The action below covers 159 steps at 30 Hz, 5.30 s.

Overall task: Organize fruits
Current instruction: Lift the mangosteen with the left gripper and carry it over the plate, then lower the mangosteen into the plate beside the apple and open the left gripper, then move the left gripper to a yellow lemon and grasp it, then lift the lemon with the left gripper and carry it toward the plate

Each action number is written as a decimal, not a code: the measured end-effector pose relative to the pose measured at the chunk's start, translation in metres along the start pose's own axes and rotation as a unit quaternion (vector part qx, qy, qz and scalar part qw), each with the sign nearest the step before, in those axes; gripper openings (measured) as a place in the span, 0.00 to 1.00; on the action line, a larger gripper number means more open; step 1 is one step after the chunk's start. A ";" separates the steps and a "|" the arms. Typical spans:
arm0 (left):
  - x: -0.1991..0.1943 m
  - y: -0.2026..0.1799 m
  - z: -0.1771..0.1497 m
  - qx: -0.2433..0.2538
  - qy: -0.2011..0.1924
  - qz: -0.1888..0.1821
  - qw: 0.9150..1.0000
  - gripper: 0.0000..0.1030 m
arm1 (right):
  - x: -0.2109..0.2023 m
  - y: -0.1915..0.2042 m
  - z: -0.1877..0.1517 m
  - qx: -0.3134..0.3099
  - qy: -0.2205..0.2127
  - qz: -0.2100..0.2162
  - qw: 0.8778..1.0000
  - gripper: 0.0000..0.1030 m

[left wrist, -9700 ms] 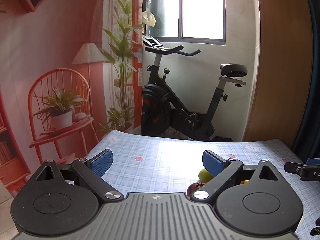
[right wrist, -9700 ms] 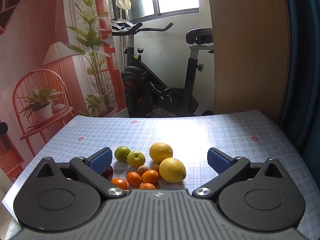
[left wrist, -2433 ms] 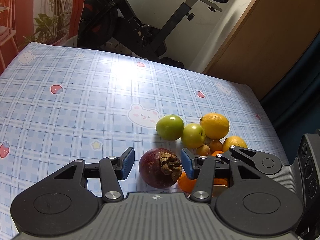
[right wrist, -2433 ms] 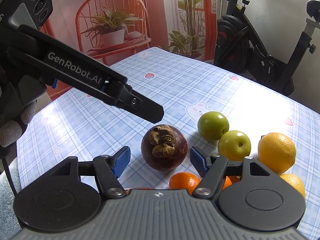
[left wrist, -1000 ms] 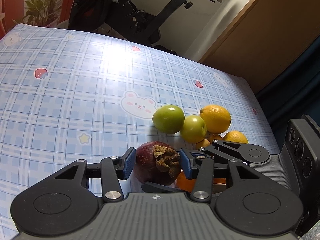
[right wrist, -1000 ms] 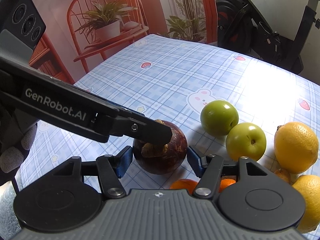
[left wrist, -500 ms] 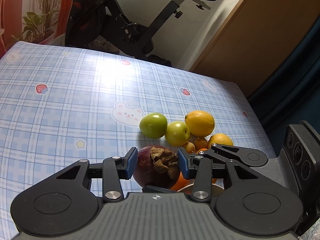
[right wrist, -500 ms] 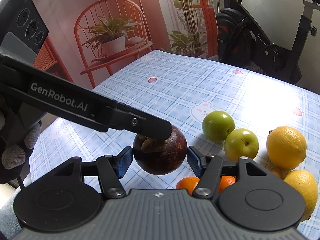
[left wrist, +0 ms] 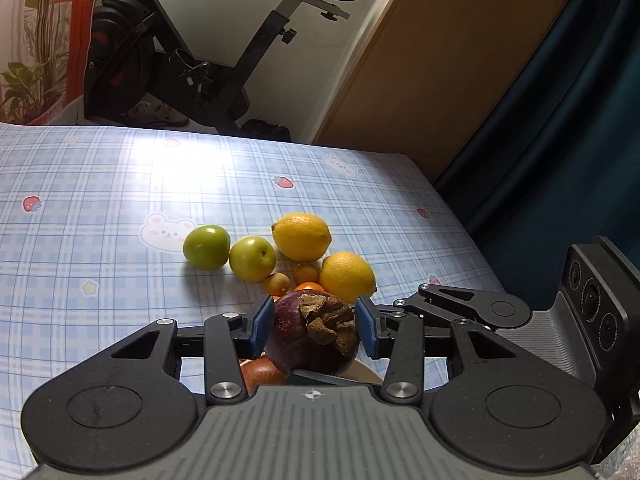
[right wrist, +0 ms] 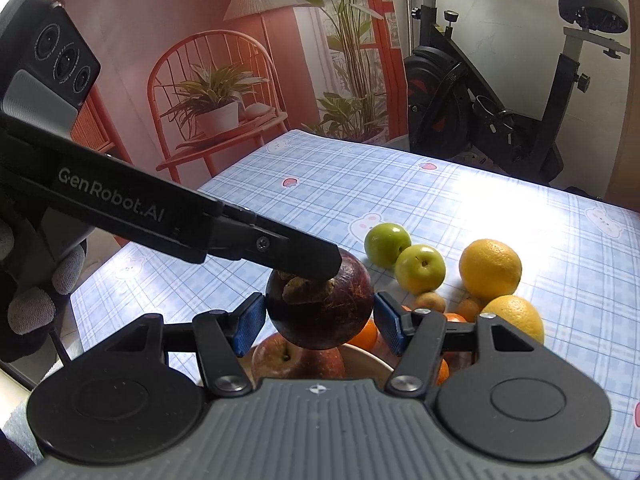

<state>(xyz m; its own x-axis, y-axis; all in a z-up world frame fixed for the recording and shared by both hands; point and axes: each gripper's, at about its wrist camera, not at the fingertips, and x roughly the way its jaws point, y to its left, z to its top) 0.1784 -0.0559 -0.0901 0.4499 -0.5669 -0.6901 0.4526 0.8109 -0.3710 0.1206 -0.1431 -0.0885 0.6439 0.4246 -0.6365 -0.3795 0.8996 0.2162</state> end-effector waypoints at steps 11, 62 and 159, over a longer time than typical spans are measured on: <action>0.043 -0.018 -0.028 -0.007 0.047 -0.010 0.999 0.45 | -0.012 -0.019 -0.043 0.029 0.025 -0.014 0.999 0.60; 0.044 -0.005 -0.026 0.002 0.047 0.041 0.998 0.47 | 0.013 -0.015 -0.059 0.014 0.017 -0.028 0.999 0.62; 0.137 -0.053 0.024 0.059 0.076 -0.023 0.995 0.46 | -0.015 -0.116 -0.060 0.089 -0.040 -0.057 0.994 0.54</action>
<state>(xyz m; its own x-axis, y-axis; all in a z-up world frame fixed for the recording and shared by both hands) 0.2344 -0.1802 -0.1507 0.3084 -0.5677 -0.7633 0.5611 0.7565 -0.3360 0.1147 -0.2598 -0.1483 0.7291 0.3186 -0.6057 -0.1813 0.9433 0.2779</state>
